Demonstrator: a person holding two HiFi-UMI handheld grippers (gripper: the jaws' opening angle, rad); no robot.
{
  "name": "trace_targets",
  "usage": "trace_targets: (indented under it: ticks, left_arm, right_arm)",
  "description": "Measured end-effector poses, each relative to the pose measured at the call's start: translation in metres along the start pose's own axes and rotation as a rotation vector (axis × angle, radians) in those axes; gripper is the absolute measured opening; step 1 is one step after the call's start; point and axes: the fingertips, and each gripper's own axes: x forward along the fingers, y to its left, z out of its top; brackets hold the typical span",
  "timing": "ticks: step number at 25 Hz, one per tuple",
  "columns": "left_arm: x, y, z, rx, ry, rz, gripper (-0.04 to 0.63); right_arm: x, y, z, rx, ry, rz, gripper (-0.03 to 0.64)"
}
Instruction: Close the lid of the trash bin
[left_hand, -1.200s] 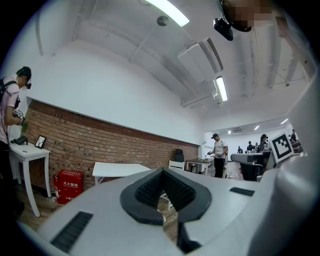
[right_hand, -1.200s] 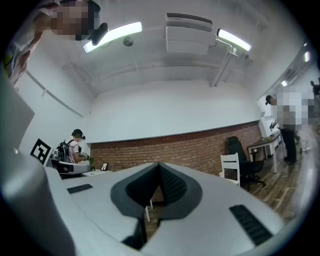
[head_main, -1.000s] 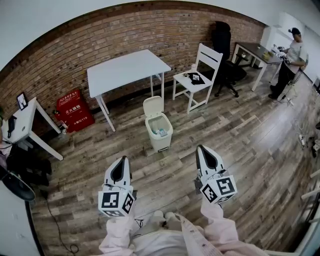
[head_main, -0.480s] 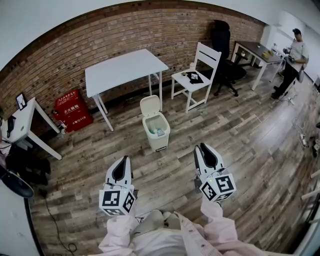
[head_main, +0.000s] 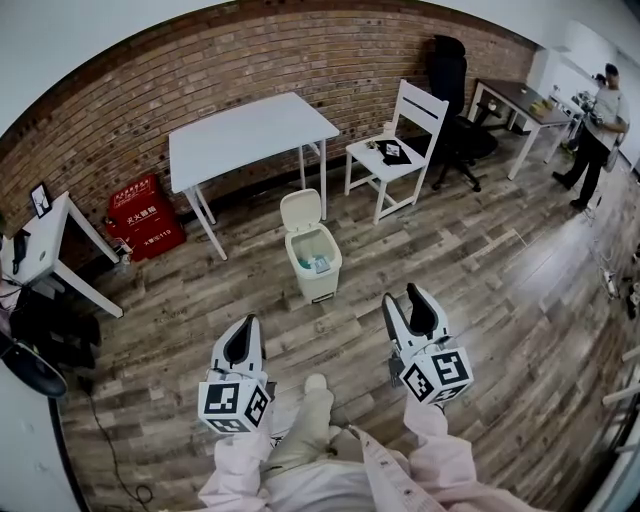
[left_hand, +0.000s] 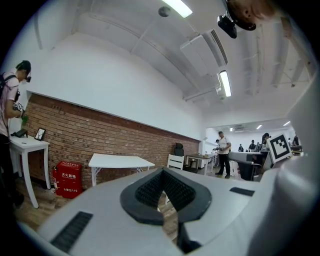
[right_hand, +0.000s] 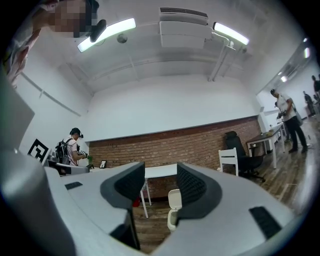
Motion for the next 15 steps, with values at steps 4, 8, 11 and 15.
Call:
trace_targets:
  ticks: [4, 8, 11, 15]
  left_arm:
    - [0.023, 0.008, -0.006, -0.011, 0.007, -0.001, -0.006]
    - [0.059, 0.025, -0.008, -0.018, 0.016, -0.001, -0.006]
    - [0.092, 0.040, -0.007, -0.026, 0.022, -0.006, -0.006]
    - [0.135, 0.060, -0.002, -0.032, 0.032, -0.015, -0.006]
  right_arm:
    - [0.020, -0.013, -0.003, 0.001, -0.013, -0.022, 0.202]
    - [0.058, -0.027, -0.011, 0.001, -0.003, -0.024, 0.212]
    - [0.090, -0.038, -0.017, 0.003, 0.007, -0.026, 0.212]
    - [0.133, -0.054, -0.020, 0.020, 0.026, -0.052, 0.212]
